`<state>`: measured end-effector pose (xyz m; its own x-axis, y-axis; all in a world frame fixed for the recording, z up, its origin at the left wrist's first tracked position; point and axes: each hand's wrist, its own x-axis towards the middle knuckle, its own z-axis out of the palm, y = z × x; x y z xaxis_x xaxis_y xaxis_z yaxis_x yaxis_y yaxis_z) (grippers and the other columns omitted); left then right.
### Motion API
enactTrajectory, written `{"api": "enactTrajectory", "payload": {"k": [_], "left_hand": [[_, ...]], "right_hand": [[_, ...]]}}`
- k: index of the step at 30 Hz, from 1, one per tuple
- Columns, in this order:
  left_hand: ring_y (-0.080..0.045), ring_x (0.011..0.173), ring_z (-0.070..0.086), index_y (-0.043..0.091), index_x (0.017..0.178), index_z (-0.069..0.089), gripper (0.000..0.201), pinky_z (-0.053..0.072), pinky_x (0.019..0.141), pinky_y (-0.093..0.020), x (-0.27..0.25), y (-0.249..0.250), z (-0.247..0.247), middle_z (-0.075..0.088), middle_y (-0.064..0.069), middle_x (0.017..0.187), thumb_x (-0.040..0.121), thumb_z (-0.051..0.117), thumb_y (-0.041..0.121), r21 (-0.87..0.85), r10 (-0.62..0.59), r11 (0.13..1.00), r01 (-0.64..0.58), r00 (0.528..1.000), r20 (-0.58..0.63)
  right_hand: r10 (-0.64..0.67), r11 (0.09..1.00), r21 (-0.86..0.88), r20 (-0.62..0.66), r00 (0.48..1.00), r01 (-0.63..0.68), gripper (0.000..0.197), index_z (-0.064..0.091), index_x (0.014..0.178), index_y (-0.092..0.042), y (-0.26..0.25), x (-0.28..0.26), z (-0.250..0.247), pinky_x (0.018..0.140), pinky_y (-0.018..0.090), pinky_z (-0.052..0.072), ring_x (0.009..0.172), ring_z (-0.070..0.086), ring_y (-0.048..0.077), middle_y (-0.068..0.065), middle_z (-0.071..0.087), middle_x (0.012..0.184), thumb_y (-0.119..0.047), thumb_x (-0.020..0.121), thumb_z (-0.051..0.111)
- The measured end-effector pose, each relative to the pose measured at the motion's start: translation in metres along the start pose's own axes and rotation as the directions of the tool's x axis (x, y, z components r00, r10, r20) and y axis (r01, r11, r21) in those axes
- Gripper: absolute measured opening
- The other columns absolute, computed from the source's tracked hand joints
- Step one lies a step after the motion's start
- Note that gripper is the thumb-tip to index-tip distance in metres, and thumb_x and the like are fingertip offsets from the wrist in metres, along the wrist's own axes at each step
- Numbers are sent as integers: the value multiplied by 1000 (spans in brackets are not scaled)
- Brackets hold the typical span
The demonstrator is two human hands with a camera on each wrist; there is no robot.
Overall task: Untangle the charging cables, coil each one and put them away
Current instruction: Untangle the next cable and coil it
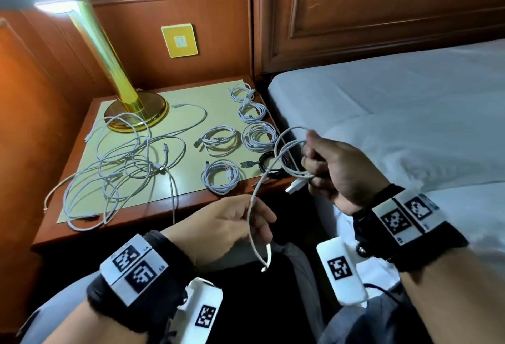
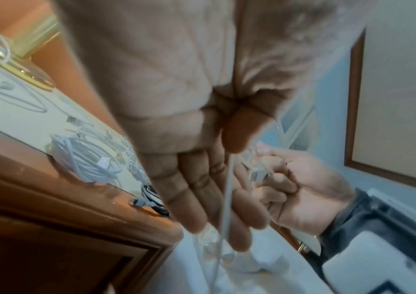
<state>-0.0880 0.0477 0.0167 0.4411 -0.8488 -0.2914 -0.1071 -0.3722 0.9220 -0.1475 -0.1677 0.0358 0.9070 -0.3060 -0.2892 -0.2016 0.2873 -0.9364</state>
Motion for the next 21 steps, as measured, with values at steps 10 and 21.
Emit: {"api": "enactTrajectory", "payload": {"k": [10,21], "left_hand": [[-7,52,54,32,105,55,15,56,61,-38,1,-11,11,58,13,71,99,56,18,233,221,967,-105,805,-551],[-5,90,66,23,99,78,25,52,81,-19,7,-4,16,67,12,93,87,69,2,536,509,799,-272,782,-361]], "right_hand": [[-38,992,107,-246,969,66,36,44,72,-20,-11,1,-22,41,23,15,35,18,8,-8,26,48,-39,102,47],[-434,607,-697,112,894,382,34,68,75,-18,18,-1,-4,73,33,53,64,68,13,-8,70,60,-39,100,56]]}}
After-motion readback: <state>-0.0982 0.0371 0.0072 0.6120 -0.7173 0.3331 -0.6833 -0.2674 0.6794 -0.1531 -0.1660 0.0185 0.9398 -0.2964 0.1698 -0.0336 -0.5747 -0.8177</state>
